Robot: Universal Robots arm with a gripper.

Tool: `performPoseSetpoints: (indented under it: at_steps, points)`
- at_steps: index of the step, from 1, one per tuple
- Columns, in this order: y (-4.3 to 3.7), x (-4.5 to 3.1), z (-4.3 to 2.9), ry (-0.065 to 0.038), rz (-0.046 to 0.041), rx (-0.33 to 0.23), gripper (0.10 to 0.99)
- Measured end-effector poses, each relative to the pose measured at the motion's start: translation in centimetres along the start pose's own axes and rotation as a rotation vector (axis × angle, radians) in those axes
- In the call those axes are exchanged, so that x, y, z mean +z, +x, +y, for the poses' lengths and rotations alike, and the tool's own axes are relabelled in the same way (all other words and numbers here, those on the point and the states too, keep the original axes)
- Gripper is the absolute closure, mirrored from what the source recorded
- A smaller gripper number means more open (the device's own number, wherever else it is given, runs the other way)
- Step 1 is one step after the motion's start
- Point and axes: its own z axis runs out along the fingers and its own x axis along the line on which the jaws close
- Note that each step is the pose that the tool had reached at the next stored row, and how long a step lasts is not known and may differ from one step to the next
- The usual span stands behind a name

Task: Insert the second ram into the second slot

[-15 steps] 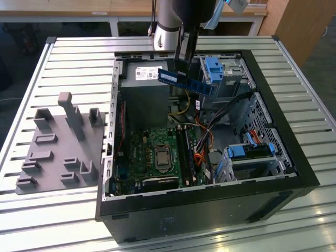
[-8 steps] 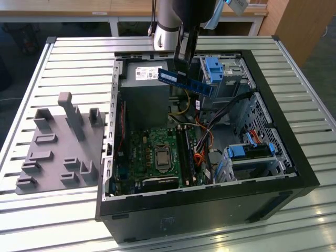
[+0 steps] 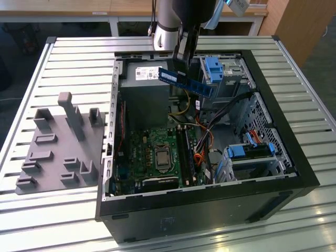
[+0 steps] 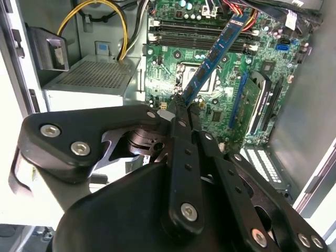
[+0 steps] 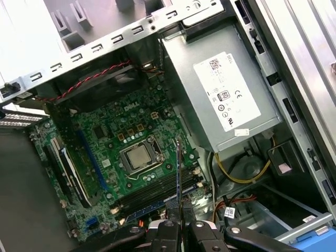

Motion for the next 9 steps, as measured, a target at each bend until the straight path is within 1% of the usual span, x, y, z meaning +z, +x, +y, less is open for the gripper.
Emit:
performPoseSetpoints:
  at_steps: [5, 9]
  points:
    - [0.00, 0.02, 0.00, 0.001, -0.0012, 0.047, 0.949]
    - [0.00, 0.01, 0.00, 0.001, -0.0019, 0.070, 0.949]
